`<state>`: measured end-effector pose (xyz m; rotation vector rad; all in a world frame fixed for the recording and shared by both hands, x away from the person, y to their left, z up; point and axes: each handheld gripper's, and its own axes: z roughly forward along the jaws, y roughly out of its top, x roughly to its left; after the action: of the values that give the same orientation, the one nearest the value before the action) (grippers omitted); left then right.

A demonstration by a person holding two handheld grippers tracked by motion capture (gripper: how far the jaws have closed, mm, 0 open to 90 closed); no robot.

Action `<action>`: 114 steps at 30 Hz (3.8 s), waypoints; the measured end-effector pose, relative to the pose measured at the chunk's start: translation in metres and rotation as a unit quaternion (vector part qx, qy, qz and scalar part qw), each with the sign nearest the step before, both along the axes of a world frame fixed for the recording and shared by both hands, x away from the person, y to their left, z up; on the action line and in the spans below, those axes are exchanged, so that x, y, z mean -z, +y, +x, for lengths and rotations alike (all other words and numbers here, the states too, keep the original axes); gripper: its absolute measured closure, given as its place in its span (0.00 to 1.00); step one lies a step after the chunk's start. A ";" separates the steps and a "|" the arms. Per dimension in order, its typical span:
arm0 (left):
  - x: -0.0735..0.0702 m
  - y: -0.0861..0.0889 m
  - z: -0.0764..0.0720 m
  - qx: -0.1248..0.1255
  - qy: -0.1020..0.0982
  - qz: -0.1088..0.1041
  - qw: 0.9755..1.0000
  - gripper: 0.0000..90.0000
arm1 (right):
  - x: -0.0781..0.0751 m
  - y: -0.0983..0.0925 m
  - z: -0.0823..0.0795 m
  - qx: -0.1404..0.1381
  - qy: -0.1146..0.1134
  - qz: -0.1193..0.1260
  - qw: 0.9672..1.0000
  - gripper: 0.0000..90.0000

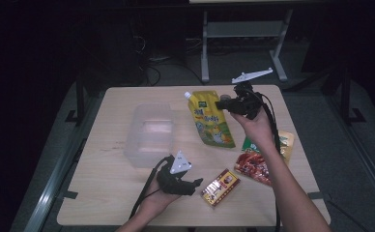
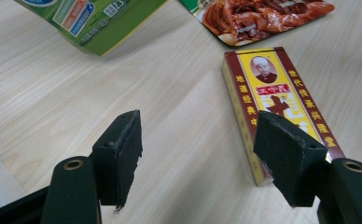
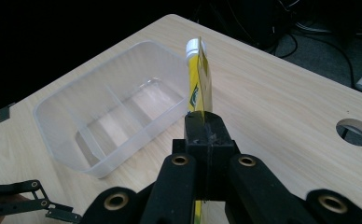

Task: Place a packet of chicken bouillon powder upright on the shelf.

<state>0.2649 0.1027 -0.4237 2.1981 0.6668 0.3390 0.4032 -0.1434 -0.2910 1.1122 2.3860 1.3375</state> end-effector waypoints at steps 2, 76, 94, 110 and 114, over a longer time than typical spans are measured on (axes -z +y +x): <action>0.000 0.000 -0.002 0.001 -0.002 0.000 1.000 0.35 | -0.001 0.001 -0.001 0.001 0.004 0.002 1.000 1.00; 0.010 0.021 -0.010 -0.009 -0.001 -0.045 0.999 0.31 | -0.045 0.158 0.005 -0.127 -0.037 0.045 0.990 1.00; 0.008 0.024 -0.010 -0.010 -0.002 -0.043 0.999 0.31 | 0.006 0.191 0.016 -0.106 -0.024 0.072 0.991 1.00; 0.010 0.020 -0.012 -0.006 0.001 -0.044 0.999 0.31 | 0.020 0.176 0.008 -0.094 -0.033 0.009 0.995 0.98; 0.010 0.019 -0.012 -0.004 0.001 -0.045 0.999 0.31 | 0.020 0.175 0.007 -0.093 -0.027 -0.001 0.995 0.99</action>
<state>0.2526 0.1213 -0.4338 2.1108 0.6805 0.3050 0.4097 0.0312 -0.3112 0.8593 2.5013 1.4029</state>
